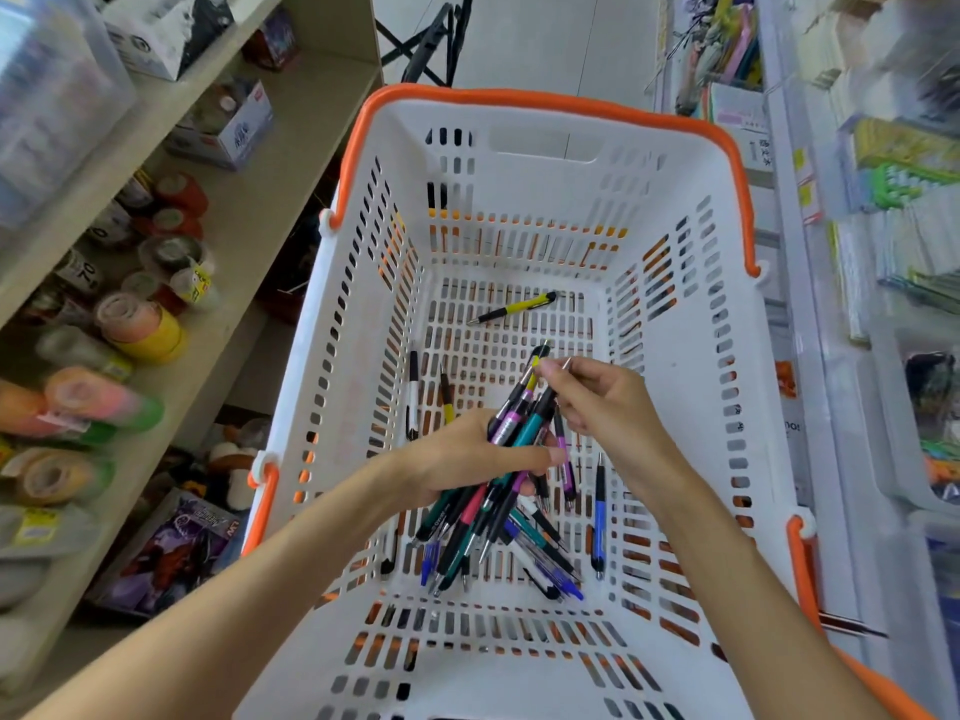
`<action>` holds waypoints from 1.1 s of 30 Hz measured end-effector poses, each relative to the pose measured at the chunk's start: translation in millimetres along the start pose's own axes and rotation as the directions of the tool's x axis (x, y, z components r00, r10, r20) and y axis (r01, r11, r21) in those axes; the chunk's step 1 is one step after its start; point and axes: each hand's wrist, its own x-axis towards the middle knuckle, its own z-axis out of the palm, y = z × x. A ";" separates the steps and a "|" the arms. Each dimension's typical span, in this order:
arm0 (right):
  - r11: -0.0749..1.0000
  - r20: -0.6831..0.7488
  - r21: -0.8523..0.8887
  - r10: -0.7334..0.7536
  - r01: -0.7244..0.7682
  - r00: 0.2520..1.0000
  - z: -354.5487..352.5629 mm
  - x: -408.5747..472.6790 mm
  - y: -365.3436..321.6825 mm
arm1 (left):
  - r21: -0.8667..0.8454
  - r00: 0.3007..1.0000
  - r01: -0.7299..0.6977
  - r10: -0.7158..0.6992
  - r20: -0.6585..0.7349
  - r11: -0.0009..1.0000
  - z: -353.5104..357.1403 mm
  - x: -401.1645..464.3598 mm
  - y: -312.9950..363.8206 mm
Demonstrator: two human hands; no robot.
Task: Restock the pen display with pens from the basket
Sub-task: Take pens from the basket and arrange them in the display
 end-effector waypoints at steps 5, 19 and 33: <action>0.957 -0.267 0.281 0.009 0.069 0.964 -12.2 0.2 -5.5 | -0.063 0.992 0.003 -0.011 -0.129 0.998 -2.6 1.3 3.1; 0.998 -0.030 -0.054 -0.028 0.026 0.999 9.8 -10.6 -1.5 | -0.713 0.880 -0.326 -0.076 -0.469 0.621 -17.3 7.0 2.6; 0.997 0.085 -0.075 -0.004 0.010 0.996 12.1 -12.2 0.1 | -0.529 0.834 -0.368 0.019 -0.552 0.765 -14.1 5.9 3.6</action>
